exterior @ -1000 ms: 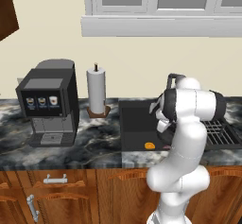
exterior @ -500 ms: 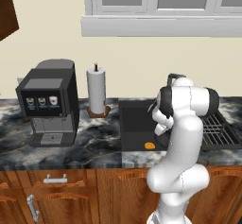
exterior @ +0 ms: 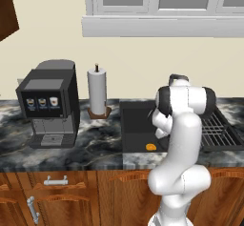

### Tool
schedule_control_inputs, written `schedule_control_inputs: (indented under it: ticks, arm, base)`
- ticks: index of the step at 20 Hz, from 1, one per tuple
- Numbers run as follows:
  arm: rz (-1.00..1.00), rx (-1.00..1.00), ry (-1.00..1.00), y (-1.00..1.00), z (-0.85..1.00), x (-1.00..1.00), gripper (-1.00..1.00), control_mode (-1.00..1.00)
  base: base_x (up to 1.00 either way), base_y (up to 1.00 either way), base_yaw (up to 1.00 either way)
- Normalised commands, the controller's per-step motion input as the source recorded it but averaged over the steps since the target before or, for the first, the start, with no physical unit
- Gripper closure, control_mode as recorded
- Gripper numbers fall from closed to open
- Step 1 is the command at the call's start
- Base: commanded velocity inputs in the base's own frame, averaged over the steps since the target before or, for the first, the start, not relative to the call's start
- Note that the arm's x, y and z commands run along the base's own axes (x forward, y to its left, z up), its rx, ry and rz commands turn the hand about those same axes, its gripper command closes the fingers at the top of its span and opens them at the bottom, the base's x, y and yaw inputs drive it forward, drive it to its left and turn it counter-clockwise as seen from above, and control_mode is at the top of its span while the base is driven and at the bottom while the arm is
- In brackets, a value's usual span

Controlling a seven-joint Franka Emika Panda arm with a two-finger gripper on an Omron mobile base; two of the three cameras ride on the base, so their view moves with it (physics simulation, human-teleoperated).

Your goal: Open the cabinet, pick the kettle from the cabinet, and place it in the sink.

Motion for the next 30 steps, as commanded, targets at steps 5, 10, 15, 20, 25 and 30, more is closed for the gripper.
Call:
schedule_control_inputs:
  ticks: [5, 10, 15, 20, 25, 30]
  arm:
    - [-0.16, -0.01, 0.0, -0.09, -0.16, 0.14, 1.0, -1.0]
    - [-0.13, 0.0, -0.01, -0.06, -0.23, 0.16, 1.0, -1.0]
    - [-0.08, 0.0, -0.01, -0.03, -0.26, 0.15, 1.0, -1.0]
    - [-0.07, 0.0, 0.0, -0.02, -0.3, 0.08, 1.0, -1.0]
    - [-0.08, 0.0, 0.0, -0.09, -0.28, 0.0, 1.0, -1.0]
    - [-0.1, 0.0, 0.0, -0.16, -0.22, 0.0, -1.0, -1.0]
  base:
    - [0.0, 0.0, 0.0]
    - [0.0, 0.0, 0.0]
    - [0.0, 0.0, 0.0]
    - [0.0, 0.0, 0.0]
    - [0.0, 0.0, 0.0]
    - [0.0, 0.0, 0.0]
